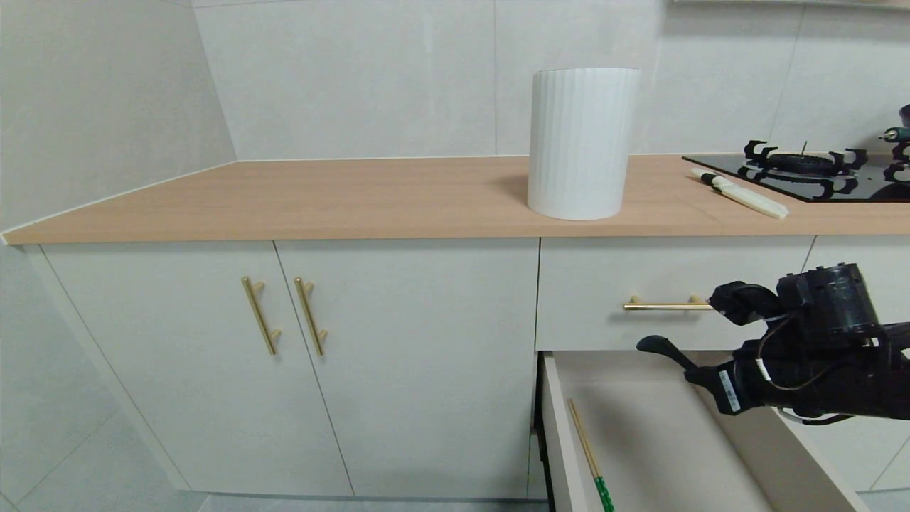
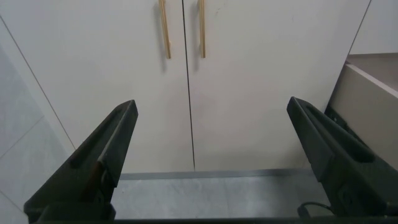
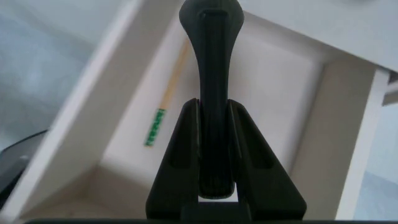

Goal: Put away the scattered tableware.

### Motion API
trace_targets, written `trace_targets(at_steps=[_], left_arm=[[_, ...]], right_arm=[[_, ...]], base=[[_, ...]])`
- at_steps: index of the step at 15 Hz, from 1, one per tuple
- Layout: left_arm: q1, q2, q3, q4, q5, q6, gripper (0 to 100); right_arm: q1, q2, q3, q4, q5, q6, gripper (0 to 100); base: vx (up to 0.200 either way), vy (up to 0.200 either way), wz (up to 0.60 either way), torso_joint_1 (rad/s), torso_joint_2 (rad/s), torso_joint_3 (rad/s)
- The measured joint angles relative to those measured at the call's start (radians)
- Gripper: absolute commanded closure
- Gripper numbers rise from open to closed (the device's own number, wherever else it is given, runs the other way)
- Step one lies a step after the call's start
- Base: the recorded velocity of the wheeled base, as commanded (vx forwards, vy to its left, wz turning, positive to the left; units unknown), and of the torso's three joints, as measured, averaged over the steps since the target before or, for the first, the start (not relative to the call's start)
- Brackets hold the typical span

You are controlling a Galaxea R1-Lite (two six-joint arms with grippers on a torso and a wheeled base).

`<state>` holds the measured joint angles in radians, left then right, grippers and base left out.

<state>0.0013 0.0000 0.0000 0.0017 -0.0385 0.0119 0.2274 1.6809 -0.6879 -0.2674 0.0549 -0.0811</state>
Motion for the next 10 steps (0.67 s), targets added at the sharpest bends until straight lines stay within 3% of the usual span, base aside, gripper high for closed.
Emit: trace_targets(at_steps=[10], left_arm=[[0.000,0.000,0.000,0.000,0.000,0.000,0]], right_arm=[[-0.021,0.458,-0.176,0.014,-0.044,0.064,100]], base=[[0.000,0.000,0.00,0.000,0.00,0.000]])
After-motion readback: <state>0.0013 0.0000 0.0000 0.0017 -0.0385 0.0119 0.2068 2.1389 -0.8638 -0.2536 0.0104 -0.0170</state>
